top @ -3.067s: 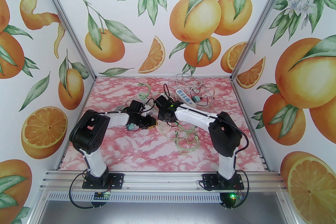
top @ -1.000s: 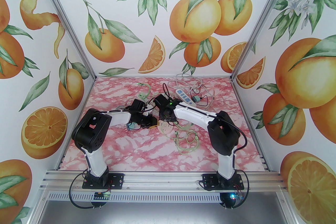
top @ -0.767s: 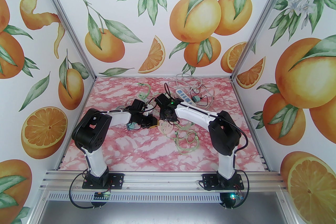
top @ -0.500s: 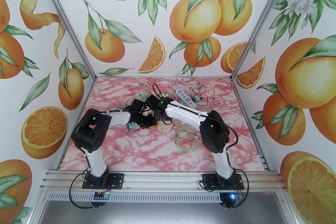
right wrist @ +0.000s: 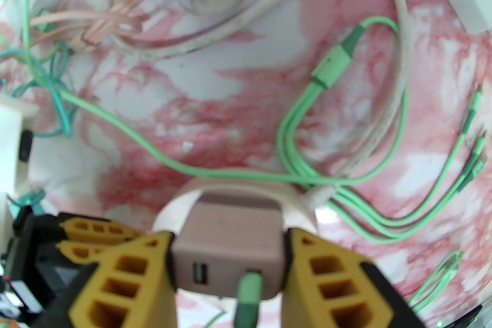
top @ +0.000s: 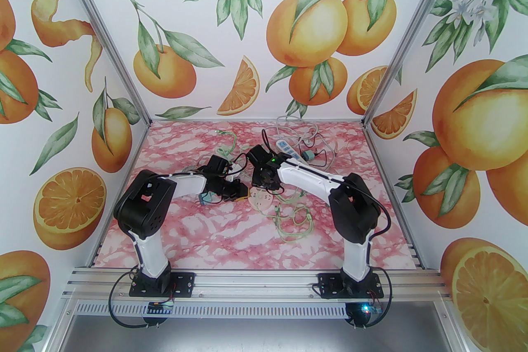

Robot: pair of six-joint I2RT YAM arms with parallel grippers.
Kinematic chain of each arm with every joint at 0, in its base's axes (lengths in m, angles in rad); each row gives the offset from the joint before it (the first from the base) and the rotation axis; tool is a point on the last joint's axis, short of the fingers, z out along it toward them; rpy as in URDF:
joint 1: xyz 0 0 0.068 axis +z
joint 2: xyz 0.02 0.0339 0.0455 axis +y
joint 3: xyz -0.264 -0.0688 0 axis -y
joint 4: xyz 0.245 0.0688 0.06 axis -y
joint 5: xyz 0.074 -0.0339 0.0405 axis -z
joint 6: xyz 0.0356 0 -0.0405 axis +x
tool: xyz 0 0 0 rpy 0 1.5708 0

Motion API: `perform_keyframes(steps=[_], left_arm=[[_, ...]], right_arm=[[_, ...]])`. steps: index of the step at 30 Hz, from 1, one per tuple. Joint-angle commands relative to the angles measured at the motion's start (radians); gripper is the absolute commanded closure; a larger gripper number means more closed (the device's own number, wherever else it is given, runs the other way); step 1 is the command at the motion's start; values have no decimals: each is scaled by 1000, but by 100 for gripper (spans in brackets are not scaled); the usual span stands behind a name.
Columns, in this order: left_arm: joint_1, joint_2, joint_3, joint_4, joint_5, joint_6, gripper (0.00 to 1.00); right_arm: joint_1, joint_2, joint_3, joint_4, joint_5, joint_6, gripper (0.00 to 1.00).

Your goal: Pull the plug off the socket

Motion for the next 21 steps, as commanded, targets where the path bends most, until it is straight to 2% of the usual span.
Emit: perform_keyframes(steps=[1,5,8,12,17,21], left_arm=[[-9,80,-49,-180,-226,16,83],[-12,59,-42,-176,-218,14,82],[-12,32,-28,-185,-215,7,77],[-12,-9,0,-213,-230,11,71],[-12,-39,48,-254,-237,18,60],[-12,-72,100,-305,-265,34,58]], right_arm=[[18,-17,9,25,-41,31,76],[65,58,131,-92,26,-21,72],[72,88,164,-119,37,-30,68],[70,66,161,-108,57,-46,48],[61,20,174,-102,67,-93,31],[51,-53,144,-70,71,-119,18]])
